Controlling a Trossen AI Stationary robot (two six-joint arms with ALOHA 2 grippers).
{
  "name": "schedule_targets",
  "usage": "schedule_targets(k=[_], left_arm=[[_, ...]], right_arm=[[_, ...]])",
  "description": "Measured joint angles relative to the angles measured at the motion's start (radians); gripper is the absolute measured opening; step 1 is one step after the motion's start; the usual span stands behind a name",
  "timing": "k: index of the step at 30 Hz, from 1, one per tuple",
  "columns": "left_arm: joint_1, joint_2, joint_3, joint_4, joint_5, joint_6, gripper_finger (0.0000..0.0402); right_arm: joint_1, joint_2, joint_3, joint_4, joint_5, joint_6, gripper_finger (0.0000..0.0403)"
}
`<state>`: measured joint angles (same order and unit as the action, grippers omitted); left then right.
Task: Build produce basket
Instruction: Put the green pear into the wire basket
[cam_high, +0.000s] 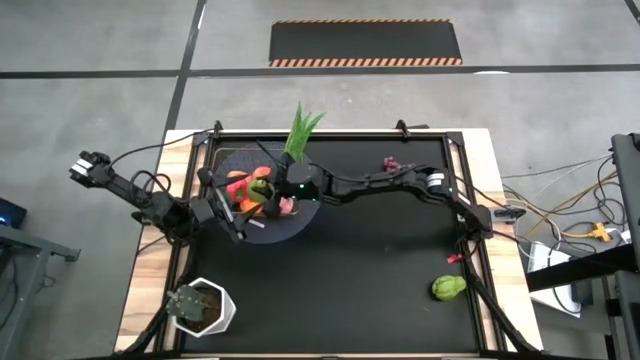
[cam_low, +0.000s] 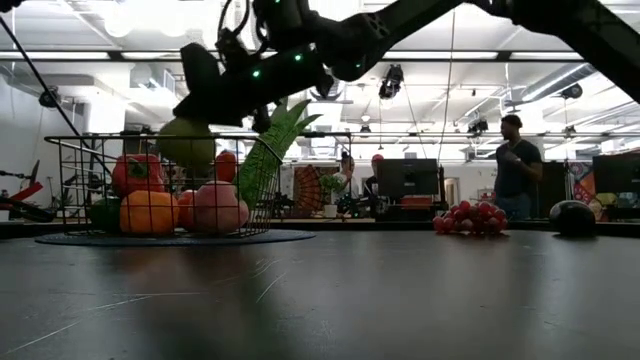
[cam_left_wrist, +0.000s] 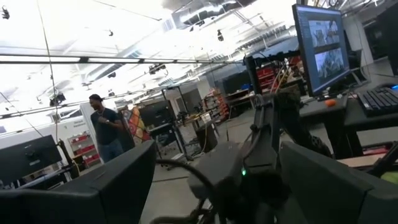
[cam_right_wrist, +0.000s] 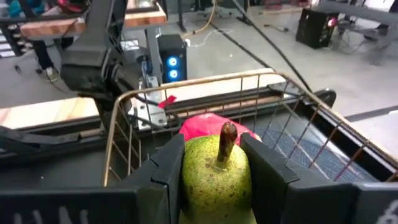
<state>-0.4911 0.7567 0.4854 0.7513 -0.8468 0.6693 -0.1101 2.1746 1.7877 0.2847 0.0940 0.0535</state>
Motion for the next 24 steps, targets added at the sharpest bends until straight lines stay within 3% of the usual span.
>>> schedule_targets(k=[13, 24], left_arm=[[0.0, 0.001, 0.0, 0.0, 0.001, 0.0, 0.0322], [0.0, 0.004, 0.0, 0.0, 0.001, 0.001, 0.0322]], right_arm=[[0.0, 0.146, 0.201, -0.224, 0.003, -0.011, 0.0133], [0.0, 0.157, 0.239, -0.299, 0.006, -0.014, 0.0258]])
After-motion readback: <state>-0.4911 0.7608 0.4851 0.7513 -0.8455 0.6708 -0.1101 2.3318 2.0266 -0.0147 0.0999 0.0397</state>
